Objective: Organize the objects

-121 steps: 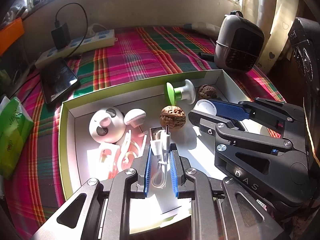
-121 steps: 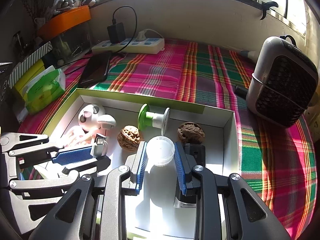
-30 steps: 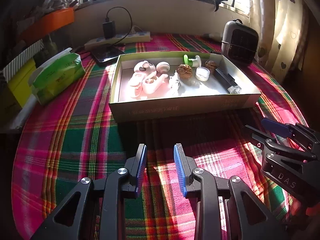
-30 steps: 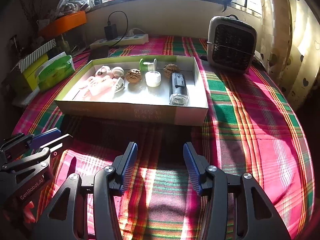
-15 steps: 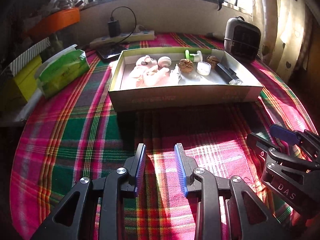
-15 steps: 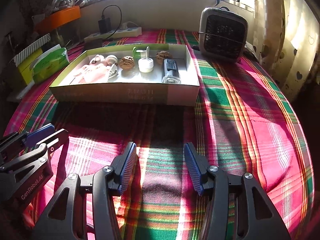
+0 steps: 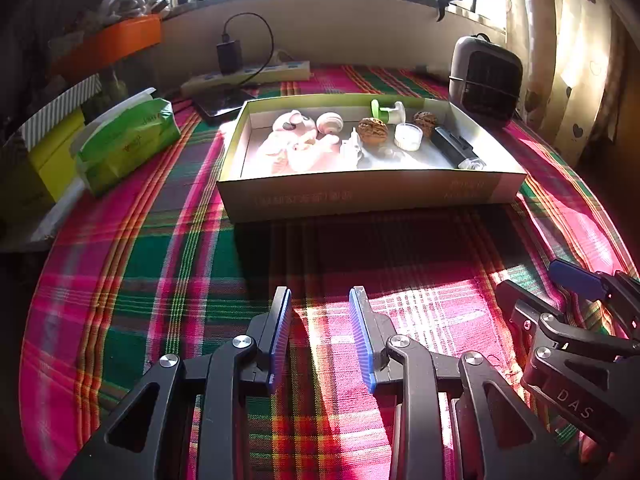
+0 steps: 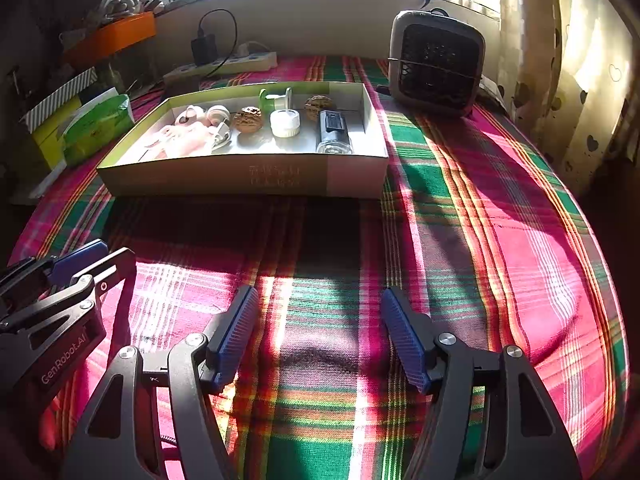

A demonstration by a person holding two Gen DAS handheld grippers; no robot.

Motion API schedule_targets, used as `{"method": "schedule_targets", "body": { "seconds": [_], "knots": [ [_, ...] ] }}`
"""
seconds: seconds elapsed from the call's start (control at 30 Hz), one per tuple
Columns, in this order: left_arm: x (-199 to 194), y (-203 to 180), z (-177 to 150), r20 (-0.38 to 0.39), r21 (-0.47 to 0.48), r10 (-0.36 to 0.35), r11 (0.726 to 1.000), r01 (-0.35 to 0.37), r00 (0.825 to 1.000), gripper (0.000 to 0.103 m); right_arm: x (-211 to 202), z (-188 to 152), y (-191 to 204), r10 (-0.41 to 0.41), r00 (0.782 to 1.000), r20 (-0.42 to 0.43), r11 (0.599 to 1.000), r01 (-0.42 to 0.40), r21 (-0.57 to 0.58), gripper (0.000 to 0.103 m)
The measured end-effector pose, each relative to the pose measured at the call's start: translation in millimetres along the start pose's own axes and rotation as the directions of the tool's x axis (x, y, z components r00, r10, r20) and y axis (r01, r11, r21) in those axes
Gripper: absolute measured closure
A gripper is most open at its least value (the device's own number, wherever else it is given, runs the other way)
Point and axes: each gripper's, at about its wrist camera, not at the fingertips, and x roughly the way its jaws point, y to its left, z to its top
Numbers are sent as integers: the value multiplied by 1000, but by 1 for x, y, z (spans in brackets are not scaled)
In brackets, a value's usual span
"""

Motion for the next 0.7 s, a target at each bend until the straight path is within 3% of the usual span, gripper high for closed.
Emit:
{"method": "schedule_targets", "body": {
  "seconds": [0.7],
  "knots": [
    [0, 1, 0, 0, 0, 0, 1000, 0, 1000, 75, 0, 0, 1, 0, 1000, 0, 1000, 0, 2, 35]
  ]
}}
